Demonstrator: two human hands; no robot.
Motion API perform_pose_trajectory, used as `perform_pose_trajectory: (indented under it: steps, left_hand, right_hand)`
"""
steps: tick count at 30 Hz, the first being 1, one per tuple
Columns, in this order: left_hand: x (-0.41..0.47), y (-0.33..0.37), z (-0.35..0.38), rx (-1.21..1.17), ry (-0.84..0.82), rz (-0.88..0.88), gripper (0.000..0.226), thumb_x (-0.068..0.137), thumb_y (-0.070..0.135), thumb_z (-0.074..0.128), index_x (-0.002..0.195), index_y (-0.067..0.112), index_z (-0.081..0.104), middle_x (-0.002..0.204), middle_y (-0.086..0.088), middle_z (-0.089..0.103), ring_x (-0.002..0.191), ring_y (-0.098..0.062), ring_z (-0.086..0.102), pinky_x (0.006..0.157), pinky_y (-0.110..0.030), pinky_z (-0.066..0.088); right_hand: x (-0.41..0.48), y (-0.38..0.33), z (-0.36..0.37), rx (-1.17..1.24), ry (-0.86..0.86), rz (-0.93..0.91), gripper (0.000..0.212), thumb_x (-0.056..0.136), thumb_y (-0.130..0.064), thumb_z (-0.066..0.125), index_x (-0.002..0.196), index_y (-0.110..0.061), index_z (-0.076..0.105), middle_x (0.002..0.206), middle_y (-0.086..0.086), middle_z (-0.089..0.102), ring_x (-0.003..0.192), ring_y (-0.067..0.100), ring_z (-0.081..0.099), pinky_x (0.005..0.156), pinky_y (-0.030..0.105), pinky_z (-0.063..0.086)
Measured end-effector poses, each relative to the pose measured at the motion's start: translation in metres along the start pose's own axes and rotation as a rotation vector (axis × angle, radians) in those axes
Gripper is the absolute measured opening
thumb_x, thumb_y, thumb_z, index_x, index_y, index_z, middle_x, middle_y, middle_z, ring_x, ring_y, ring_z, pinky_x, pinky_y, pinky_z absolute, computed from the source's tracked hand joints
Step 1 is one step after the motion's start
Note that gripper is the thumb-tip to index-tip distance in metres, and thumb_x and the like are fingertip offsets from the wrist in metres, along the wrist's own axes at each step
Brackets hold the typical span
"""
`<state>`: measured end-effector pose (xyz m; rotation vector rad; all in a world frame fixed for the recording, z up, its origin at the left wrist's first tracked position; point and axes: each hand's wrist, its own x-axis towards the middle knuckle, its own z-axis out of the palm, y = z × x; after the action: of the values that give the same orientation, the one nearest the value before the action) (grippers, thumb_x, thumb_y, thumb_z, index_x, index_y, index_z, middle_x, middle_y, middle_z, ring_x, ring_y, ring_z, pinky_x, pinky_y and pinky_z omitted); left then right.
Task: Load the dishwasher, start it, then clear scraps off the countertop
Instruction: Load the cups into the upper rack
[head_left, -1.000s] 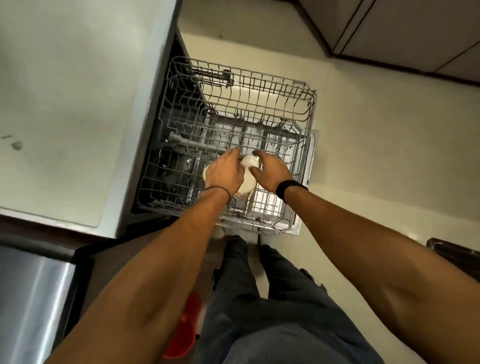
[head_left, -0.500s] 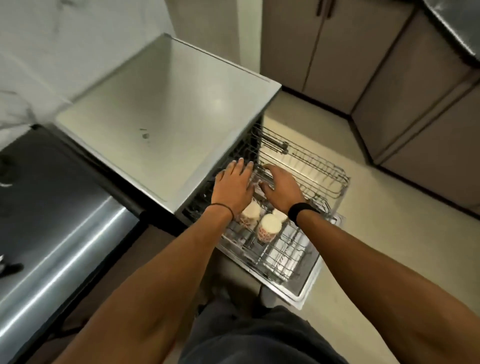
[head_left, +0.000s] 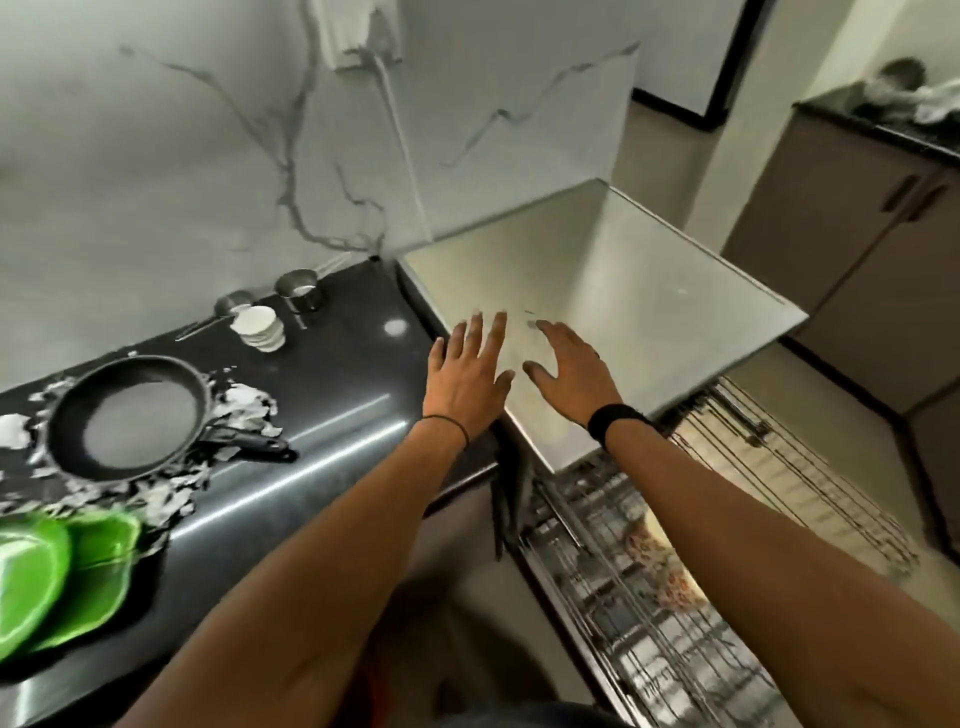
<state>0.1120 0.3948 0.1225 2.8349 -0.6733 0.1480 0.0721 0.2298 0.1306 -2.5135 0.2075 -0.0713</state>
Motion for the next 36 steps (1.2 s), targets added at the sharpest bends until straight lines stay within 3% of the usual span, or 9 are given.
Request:
perform_pose_trajectory:
  steps: [13,23,36]
  left_hand:
    - [-0.027,-0.192,-0.046,0.023,0.103,-0.303,0.077,0.102,0.046,0.047,0.162,0.029,0.004,0.169,-0.010,0.011,0.156,-0.030,0.010,0.124,-0.054,0.016]
    - [-0.019,-0.284,-0.048,0.013,0.123,-0.547,0.080,0.102,0.049,0.046,0.162,0.027,-0.001,0.170,-0.011,0.008,0.156,-0.033,0.008,0.125,-0.054,0.011]
    - [-0.003,-0.351,-0.027,0.042,0.169,-0.785,0.079,0.100,0.045,0.050,0.163,0.024,0.007,0.167,-0.012,0.019,0.153,-0.033,0.020,0.122,-0.055,0.022]
  right_hand:
    - [0.073,-0.167,0.102,0.018,-0.106,-0.303,0.064,0.098,-0.038,0.059,0.154,-0.023,0.033,0.161,0.005,0.032,0.147,0.025,0.033,0.117,0.044,0.032]
    - [0.147,-0.237,0.179,0.022,-0.275,-0.455,0.068,0.095,-0.041,0.062,0.154,-0.025,0.033,0.159,0.003,0.035,0.143,0.026,0.037,0.114,0.051,0.036]
    - [0.238,-0.302,0.259,-0.004,-0.444,-0.625,0.073,0.085,-0.032,0.076,0.148,-0.018,0.042,0.150,0.005,0.046,0.136,0.030,0.044,0.109,0.051,0.040]
